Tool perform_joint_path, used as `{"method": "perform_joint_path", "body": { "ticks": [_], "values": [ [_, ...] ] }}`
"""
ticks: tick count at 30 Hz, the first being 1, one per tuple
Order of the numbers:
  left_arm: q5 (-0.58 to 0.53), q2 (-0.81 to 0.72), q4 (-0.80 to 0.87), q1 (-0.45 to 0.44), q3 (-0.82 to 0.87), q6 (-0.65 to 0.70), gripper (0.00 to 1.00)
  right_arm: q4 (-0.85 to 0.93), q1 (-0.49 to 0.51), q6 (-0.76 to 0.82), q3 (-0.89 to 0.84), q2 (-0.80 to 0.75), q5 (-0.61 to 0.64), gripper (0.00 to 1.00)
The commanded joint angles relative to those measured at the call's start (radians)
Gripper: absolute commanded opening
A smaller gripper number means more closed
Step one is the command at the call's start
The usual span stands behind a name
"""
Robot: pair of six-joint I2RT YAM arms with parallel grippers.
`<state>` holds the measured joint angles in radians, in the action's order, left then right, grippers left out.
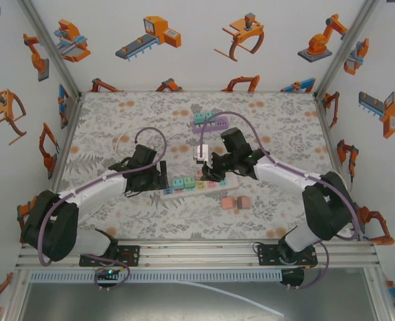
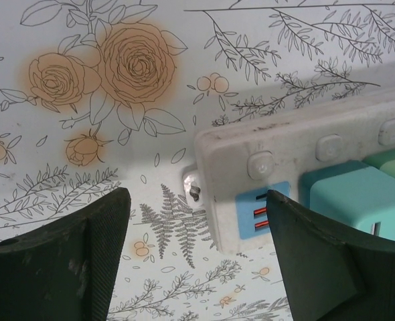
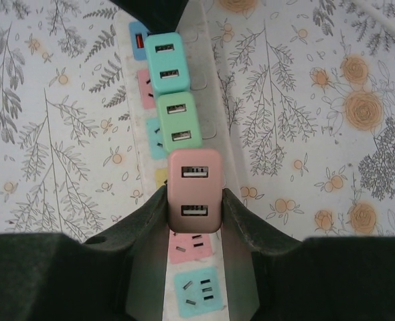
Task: Pull the plug off the socket
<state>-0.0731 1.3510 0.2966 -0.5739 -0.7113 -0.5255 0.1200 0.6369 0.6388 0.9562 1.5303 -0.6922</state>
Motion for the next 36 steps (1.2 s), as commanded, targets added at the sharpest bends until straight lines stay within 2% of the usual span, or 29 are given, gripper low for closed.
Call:
{"method": "perform_joint_path", "body": {
  "ticks": [1, 7, 12, 14, 18, 27, 33, 36],
  "values": [
    [0.030, -0.051, 0.044, -0.005, -0.030, 0.030, 0.76, -0.090, -0.007, -0.211, -0.004, -0.063, 0.046, 0.13],
    [0.032, -0.133, 0.079, -0.006, -0.072, 0.050, 0.78, -0.142, -0.041, -0.639, -0.027, -0.153, 0.170, 0.13],
    [0.039, -0.204, 0.141, -0.005, -0.113, 0.079, 0.80, -0.145, -0.082, -1.016, -0.064, -0.229, 0.335, 0.14],
    [0.079, -0.238, 0.141, -0.004, -0.121, 0.110, 0.82, -0.122, -0.102, -1.138, -0.075, -0.250, 0.362, 0.14],
    [0.241, -0.323, 0.089, -0.010, -0.116, 0.198, 0.84, -0.060, -0.150, -1.346, -0.106, -0.286, 0.389, 0.14],
    [0.531, -0.481, -0.021, -0.089, -0.115, 0.321, 0.86, -0.040, -0.369, -1.573, -0.299, -0.390, 0.305, 0.15],
    [0.630, -0.469, -0.003, -0.114, -0.145, 0.324, 0.89, 0.019, -0.527, -1.568, -0.439, -0.514, 0.310, 0.15],
    [0.661, -0.470, -0.004, -0.136, -0.143, 0.333, 0.95, 0.070, -0.597, -1.544, -0.497, -0.581, 0.311, 0.15]
  ]
}}
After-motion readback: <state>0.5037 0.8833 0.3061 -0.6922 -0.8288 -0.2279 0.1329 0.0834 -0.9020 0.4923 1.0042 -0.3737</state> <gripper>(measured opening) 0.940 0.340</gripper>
